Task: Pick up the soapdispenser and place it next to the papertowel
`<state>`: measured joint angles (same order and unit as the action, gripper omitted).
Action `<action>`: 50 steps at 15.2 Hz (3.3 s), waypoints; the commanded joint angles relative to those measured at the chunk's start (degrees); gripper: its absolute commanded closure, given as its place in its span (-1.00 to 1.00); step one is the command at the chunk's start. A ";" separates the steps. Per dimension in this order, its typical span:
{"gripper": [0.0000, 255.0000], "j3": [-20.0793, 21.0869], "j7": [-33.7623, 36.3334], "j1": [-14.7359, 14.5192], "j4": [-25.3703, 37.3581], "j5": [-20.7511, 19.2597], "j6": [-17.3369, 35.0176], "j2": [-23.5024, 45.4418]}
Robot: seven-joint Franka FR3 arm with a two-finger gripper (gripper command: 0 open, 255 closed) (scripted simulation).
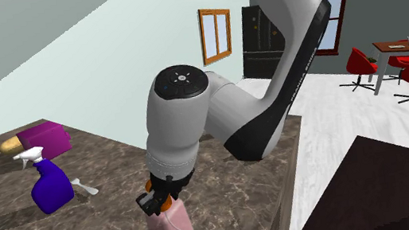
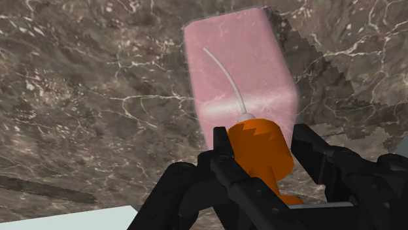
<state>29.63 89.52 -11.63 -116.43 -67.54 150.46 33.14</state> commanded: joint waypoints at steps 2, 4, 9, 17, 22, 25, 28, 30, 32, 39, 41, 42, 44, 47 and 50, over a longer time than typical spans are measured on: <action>1.00 0.01 -0.02 -0.01 0.00 0.02 0.00 0.04; 1.00 0.01 -0.01 -0.01 0.00 0.01 0.01 0.04; 1.00 0.94 -1.35 0.72 -0.52 1.59 -0.44 -1.25; 1.00 4.80 -6.96 3.74 -2.04 8.22 -2.41 -6.21; 1.00 7.24 -10.55 5.64 -2.59 12.54 -3.79 -9.22; 1.00 8.68 -12.72 6.77 -2.76 15.18 -4.67 -10.99; 1.00 10.10 -14.91 7.89 -2.82 17.84 -5.60 -12.73; 1.00 11.01 -16.36 8.62 -2.79 19.63 -6.25 -13.88; 1.00 11.89 -17.82 9.32 -2.70 21.41 -6.93 -15.01; 1.00 14.69 -22.86 11.59 -1.97 27.59 -9.51 -18.87; 1.00 15.39 -24.27 12.16 -1.63 29.31 -10.31 -19.93; 1.00 15.71 -24.96 12.43 -1.44 30.17 -10.73 -20.45; 1.00 16.32 -26.34 12.95 -1.01 31.84 -11.58 -21.48; 1.00 17.12 -28.34 13.63 -0.26 34.27 -12.94 -22.97; 1.00 17.78 -30.27 14.21 0.63 36.58 -14.37 -24.37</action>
<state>47.19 59.93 2.32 -115.93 -31.82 136.47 9.35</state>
